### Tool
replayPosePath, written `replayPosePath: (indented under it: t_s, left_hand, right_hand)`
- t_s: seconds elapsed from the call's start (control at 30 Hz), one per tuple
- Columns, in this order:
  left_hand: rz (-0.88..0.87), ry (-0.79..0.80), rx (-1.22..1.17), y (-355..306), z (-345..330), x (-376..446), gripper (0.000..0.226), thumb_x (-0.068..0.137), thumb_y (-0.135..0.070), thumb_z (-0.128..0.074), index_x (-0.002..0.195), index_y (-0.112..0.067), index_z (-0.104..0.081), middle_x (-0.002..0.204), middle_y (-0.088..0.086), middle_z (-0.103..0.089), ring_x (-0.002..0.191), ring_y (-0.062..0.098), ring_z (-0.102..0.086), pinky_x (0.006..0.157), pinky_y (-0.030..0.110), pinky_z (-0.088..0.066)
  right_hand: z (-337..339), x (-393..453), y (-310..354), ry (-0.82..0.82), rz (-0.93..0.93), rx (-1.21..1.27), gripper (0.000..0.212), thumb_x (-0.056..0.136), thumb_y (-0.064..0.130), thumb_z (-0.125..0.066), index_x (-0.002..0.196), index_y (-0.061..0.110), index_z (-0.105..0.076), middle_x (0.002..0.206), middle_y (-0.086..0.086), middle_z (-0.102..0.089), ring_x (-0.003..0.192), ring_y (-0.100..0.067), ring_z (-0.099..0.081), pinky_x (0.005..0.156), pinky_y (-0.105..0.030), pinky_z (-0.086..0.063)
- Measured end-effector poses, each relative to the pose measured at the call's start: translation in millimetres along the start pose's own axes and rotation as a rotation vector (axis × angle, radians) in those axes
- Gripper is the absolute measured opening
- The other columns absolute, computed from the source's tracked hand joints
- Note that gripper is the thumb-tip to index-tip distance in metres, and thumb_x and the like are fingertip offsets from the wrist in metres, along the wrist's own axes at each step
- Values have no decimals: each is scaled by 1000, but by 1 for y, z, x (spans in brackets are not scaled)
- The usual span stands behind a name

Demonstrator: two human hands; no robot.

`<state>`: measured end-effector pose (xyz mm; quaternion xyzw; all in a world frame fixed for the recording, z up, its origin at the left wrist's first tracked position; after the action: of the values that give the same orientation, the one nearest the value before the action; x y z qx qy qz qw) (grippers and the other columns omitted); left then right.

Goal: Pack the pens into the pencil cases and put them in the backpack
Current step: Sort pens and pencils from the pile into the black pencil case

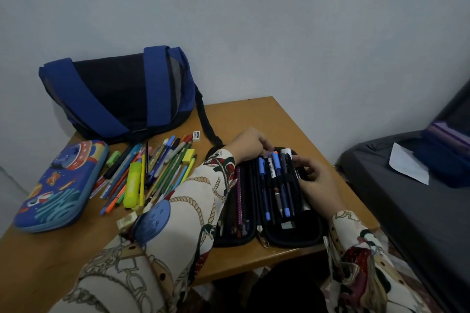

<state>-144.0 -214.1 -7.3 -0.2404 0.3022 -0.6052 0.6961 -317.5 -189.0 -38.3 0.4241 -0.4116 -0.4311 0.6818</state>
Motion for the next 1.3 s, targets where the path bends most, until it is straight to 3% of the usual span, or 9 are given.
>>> replayPosePath:
  t_s: [0.13, 0.3, 0.47, 0.53, 0.63, 0.77, 1.0, 1.2, 1.3]
  left_hand:
    - [-58, -98, 123, 2, 3, -14, 36, 97, 0, -42, 119, -15, -67, 136, 9, -54, 125, 26, -49, 95, 27, -43]
    - [-168, -133, 328, 6, -4, -29, 36, 99, -5, -40, 121, -14, -67, 133, 5, -54, 132, 27, -35, 110, 39, -28]
    - [-214, -184, 469, 8, -8, -53, 38, 103, -32, -39, 136, -22, -52, 139, 0, -49, 135, 22, -32, 117, 46, -12]
    - [-219, -247, 467, 10, -1, -65, 36, 102, -32, -41, 135, -22, -54, 137, -1, -50, 133, 21, -35, 116, 45, -15]
    - [-171, -466, 375, 19, 35, -87, 30, 100, -24, -42, 121, -17, -63, 120, 2, -61, 116, 25, -47, 101, 44, -38]
    - [85, -742, 323, 63, 84, -120, 26, 96, -16, -45, 102, -11, -69, 104, 9, -66, 108, 32, -50, 89, 43, -44]
    - [348, -665, 622, 103, 90, -133, 26, 92, -28, -53, 100, -11, -72, 113, 10, -64, 122, 32, -44, 98, 43, -39]
    - [347, -626, 664, 103, 86, -131, 28, 94, -28, -50, 101, -10, -70, 110, 11, -65, 115, 32, -48, 96, 41, -37]
    - [270, -733, 524, 89, 96, -138, 28, 96, -27, -45, 92, -10, -66, 97, 7, -66, 102, 29, -55, 88, 39, -41]
  right_hand:
    - [-1, -2, 0, -7, -41, 23, 38, 75, 33, -66, 110, 48, -61, 115, 3, -60, 108, -20, -57, 95, -50, -51]
    - [3, -1, 0, -6, -28, -13, 41, 88, 8, -67, 125, 26, -64, 120, -1, -60, 111, -18, -56, 98, -41, -48]
    - [0, -6, 7, 0, -46, 92, 37, 90, -3, -60, 111, 27, -67, 109, 10, -67, 103, -10, -62, 91, -38, -54]
    - [1, -6, 3, -10, -78, 127, 35, 91, -2, -57, 110, 25, -69, 111, 7, -69, 100, -7, -64, 84, -31, -56]
    - [3, -6, 1, -28, -97, 151, 32, 93, 1, -57, 112, 21, -71, 112, 5, -69, 98, -6, -65, 73, -20, -52]
    - [3, -7, -2, -39, -108, 137, 29, 92, 5, -59, 113, 21, -71, 111, 4, -69, 101, -13, -65, 81, -30, -55]
    - [4, -8, 1, -45, -120, 164, 25, 93, 7, -58, 109, 22, -71, 105, 7, -69, 92, -4, -65, 71, -21, -50]
    - [4, -8, 0, -44, -125, 143, 26, 93, 8, -58, 110, 22, -72, 106, 6, -70, 97, -8, -65, 77, -26, -52]
    - [4, -8, 1, -48, -117, 144, 26, 93, 7, -59, 111, 19, -72, 106, 5, -70, 97, -9, -65, 79, -27, -53]
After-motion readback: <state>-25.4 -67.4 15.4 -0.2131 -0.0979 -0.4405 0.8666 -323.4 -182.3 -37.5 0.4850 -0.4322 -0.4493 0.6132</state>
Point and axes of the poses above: each hand's wrist, its own x-axis towards the middle knuckle, its own z-axis out of the back of the hand, y = z × x, the point moved 10 cm from there along x, towards the middle knuckle
